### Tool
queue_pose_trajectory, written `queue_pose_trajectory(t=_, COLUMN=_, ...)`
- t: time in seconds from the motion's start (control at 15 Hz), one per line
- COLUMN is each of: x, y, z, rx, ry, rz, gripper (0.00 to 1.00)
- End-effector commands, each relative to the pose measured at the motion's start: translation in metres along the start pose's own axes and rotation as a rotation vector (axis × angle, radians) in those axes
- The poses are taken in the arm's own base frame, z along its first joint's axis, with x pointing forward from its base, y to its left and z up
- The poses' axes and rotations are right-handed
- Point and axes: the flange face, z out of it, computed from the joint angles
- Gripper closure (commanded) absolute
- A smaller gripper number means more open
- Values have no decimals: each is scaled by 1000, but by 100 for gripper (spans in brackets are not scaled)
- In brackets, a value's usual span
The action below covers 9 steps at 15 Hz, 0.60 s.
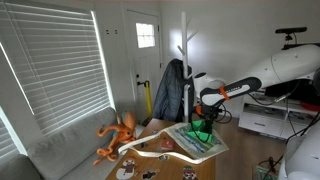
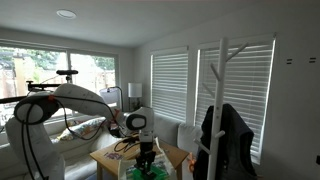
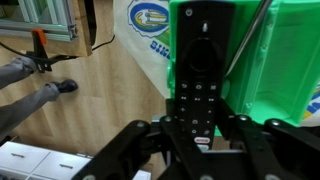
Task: Put the remote in the green box
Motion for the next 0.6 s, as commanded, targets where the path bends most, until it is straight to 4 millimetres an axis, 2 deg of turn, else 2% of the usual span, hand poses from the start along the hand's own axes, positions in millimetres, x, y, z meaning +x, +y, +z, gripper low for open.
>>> queue_pose_trajectory(t=0.0, x=-2, y=-1, z=3, rx=8, ry=-16, rz=-28, gripper=83)
queue_pose_trajectory(t=0.4, x=-13, y=-6, z=5, rx=-9, ry=-10, rz=-32, gripper=83)
queue_pose_trajectory(t=0.47, x=-14, y=-7, z=5, rx=-14, ry=-1, rz=-34, gripper=80)
queue_pose_trajectory(t=0.53, x=-15, y=-8, z=5, rx=-16, ry=1, rz=-34, gripper=33)
